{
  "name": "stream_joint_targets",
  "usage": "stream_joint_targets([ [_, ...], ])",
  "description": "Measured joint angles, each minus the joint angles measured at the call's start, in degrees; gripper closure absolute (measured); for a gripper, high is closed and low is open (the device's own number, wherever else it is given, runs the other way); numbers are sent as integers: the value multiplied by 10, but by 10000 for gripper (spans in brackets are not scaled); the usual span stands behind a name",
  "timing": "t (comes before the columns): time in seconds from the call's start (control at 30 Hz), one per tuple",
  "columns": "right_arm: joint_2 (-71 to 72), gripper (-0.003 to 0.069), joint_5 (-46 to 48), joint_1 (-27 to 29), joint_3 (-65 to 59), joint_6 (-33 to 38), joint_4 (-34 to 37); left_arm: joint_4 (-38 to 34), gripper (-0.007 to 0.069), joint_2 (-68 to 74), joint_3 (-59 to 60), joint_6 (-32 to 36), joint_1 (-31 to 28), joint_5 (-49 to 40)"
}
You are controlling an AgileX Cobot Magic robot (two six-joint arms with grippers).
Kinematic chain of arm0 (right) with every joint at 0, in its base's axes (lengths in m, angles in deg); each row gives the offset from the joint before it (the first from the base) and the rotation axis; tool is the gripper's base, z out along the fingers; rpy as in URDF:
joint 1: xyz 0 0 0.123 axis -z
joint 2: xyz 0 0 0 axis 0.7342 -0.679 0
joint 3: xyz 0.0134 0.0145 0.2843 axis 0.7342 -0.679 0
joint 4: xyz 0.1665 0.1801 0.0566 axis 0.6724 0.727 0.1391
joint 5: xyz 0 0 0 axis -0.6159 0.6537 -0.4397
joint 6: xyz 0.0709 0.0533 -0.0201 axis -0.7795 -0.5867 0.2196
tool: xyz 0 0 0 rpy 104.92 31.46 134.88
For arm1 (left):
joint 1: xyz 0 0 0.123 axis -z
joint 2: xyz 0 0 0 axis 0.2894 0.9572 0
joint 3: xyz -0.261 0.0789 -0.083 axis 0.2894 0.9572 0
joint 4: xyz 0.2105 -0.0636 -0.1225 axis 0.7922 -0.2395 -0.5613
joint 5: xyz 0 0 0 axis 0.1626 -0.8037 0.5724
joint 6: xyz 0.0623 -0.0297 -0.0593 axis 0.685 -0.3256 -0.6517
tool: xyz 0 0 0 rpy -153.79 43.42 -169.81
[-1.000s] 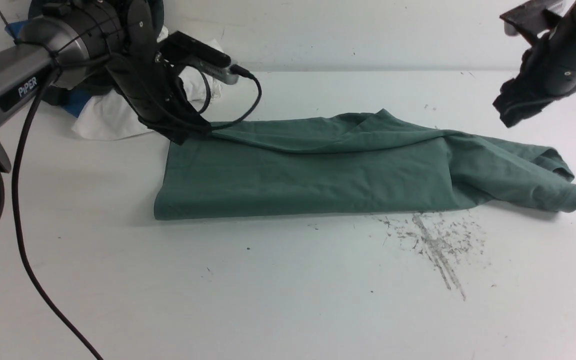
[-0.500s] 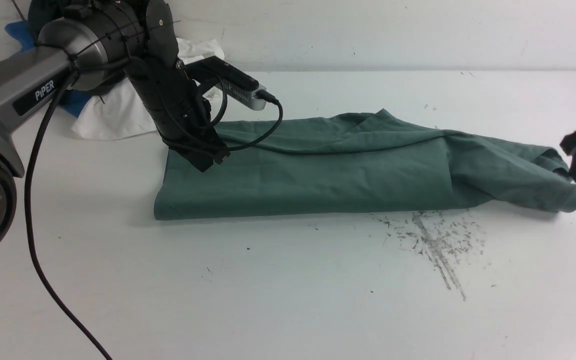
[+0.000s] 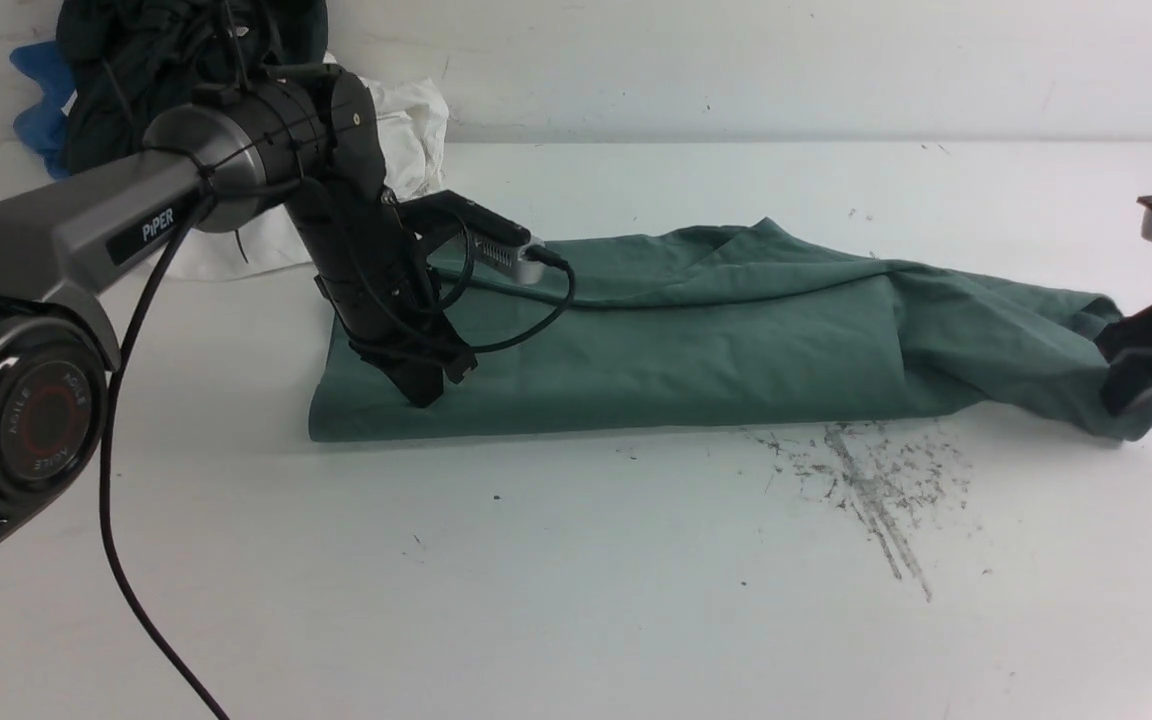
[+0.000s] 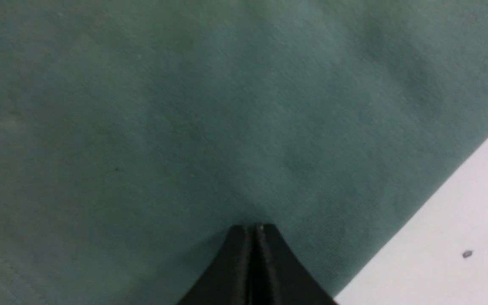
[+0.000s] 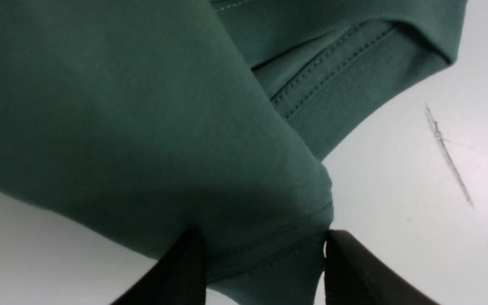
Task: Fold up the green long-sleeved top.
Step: Use both arms to drag the lower edge of the fabric forward and fold it over the upper edge
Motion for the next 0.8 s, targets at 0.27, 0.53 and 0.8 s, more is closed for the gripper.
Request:
stream_joint_targets([
  [0.27,5,606,-4,-2,0,3,0,5,631,6,-1,17,0,14],
  [0.53,62,606,12,-2,21,4,-1,32,631,13,-2,22,-1,45],
  [0.8,54,606,64,-3,148,9,2,56,631,21,-2,24,-29,78],
])
